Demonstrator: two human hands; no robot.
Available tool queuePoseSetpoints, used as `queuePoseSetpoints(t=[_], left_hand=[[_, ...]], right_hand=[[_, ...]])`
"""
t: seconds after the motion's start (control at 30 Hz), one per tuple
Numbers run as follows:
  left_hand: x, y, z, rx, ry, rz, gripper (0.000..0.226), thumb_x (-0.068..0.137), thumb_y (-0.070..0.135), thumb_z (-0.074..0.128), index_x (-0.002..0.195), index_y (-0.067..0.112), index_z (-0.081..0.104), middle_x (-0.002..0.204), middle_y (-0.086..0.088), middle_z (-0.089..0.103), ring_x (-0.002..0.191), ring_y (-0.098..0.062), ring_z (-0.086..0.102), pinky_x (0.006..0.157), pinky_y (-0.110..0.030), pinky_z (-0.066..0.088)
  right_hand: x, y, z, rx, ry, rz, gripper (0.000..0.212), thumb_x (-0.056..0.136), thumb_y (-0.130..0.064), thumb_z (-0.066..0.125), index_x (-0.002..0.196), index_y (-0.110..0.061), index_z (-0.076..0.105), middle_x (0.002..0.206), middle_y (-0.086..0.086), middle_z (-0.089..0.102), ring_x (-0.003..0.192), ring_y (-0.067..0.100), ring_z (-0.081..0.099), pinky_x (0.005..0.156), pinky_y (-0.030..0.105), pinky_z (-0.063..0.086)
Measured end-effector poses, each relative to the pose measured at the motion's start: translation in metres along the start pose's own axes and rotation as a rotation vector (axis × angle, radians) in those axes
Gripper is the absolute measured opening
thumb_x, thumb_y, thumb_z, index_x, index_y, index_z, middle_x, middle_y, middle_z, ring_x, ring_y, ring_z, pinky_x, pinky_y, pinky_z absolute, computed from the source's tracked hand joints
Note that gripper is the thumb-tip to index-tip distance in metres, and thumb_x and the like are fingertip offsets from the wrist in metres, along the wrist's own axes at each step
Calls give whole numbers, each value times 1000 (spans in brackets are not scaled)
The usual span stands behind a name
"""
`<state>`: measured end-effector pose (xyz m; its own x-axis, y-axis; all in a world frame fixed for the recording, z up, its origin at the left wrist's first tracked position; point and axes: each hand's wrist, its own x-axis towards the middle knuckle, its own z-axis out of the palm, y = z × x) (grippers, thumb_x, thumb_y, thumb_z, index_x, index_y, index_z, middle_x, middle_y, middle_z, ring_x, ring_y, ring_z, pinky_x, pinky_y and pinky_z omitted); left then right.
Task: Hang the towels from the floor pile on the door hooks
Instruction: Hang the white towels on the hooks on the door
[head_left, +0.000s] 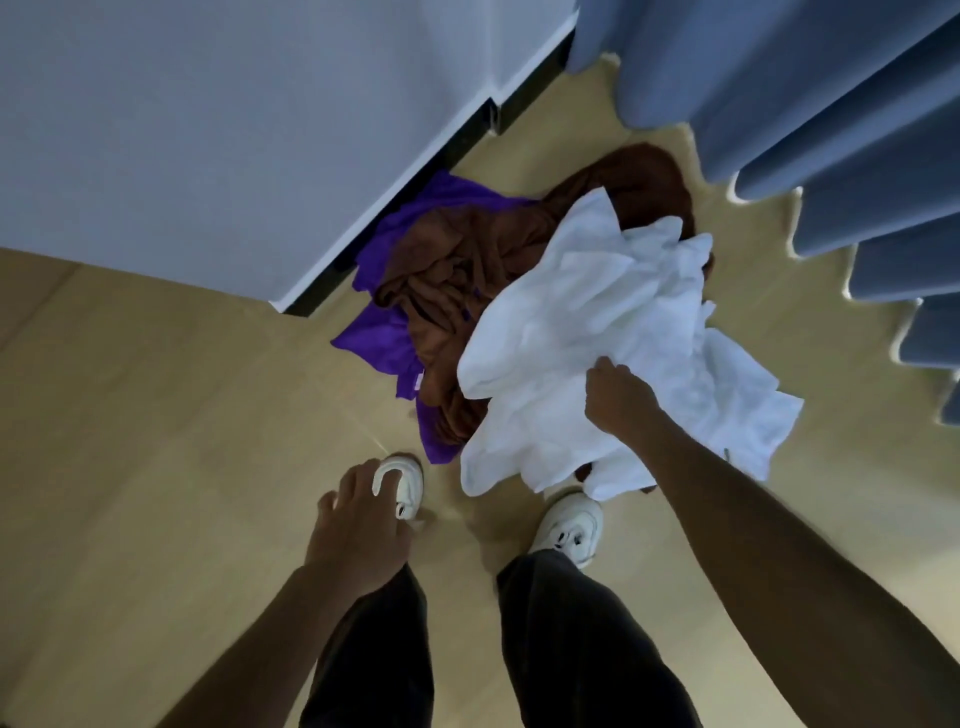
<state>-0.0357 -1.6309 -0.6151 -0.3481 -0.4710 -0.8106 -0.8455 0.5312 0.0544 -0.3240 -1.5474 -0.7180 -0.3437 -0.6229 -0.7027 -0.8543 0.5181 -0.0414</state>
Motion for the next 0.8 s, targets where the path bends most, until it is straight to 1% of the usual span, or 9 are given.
queuePoseSetpoints(t=[0.1, 0.2, 0.3, 0.37, 0.47, 0.53, 0.6, 0.7, 0.8], left_hand=[[-20, 15, -33, -9, 2, 20, 58, 92, 36, 45, 144, 21, 26, 153, -2, 18, 141, -21, 18, 110, -39, 25], [-48, 46, -83, -15, 49, 87, 56, 93, 32, 43, 143, 17, 25, 152, -5, 21, 140, -22, 21, 108, -38, 29], [-82, 78, -134, 4, 148, 174, 55, 91, 31, 44, 142, 17, 27, 148, -6, 26, 135, -24, 28, 103, -38, 35], [-103, 97, -164, -15, 195, 226, 55, 92, 30, 44, 143, 17, 26, 146, -6, 29, 132, -24, 31, 103, -39, 35], [-133, 121, -206, -52, 268, 292, 57, 94, 31, 44, 145, 18, 22, 147, -3, 29, 133, -24, 31, 103, -40, 37], [-153, 135, -235, -122, 306, 331, 56, 95, 31, 46, 145, 19, 24, 147, -2, 30, 133, -23, 32, 102, -40, 37], [-173, 146, -263, -208, 323, 373, 51, 95, 29, 47, 142, 16, 30, 143, -3, 36, 130, -23, 38, 102, -40, 40], [-204, 161, -302, -303, 390, 406, 38, 97, 22, 43, 129, 1, 47, 128, -12, 53, 119, -27, 51, 99, -38, 42], [-238, 174, -339, -369, 503, 402, 38, 98, 21, 41, 127, -1, 51, 122, -16, 60, 113, -28, 56, 97, -36, 42]], right_hand=[[-47, -16, -28, 60, 59, -113, 27, 90, -5, 40, 115, -2, 50, 119, 13, 48, 110, 28, 52, 84, 34, 49], [-108, -28, -76, 126, 159, -219, 23, 85, 1, 47, 106, -3, 53, 105, 12, 53, 96, 27, 56, 71, 30, 49], [-166, -32, -141, 209, 240, -307, 19, 82, 5, 53, 99, -3, 58, 94, 13, 56, 83, 28, 57, 61, 25, 40], [-198, -34, -184, 233, 321, -392, 19, 83, 3, 54, 100, -5, 59, 92, 12, 58, 80, 25, 58, 64, 25, 44], [-245, -41, -249, 247, 324, -449, 24, 91, -5, 43, 112, -2, 54, 110, 15, 54, 100, 29, 52, 84, 36, 45], [-276, -41, -292, 290, 363, -450, 28, 91, -5, 43, 116, 0, 52, 117, 18, 51, 106, 33, 49, 87, 38, 42], [-308, -38, -332, 351, 462, -470, 31, 90, -6, 45, 119, 0, 51, 120, 16, 51, 109, 31, 48, 88, 35, 41], [-356, -31, -390, 382, 624, -487, 28, 90, -8, 44, 116, -5, 54, 118, 12, 54, 108, 26, 50, 89, 35, 41], [-397, -21, -443, 359, 828, -541, 18, 85, 3, 47, 98, -4, 57, 99, 12, 59, 92, 28, 55, 83, 43, 49]])
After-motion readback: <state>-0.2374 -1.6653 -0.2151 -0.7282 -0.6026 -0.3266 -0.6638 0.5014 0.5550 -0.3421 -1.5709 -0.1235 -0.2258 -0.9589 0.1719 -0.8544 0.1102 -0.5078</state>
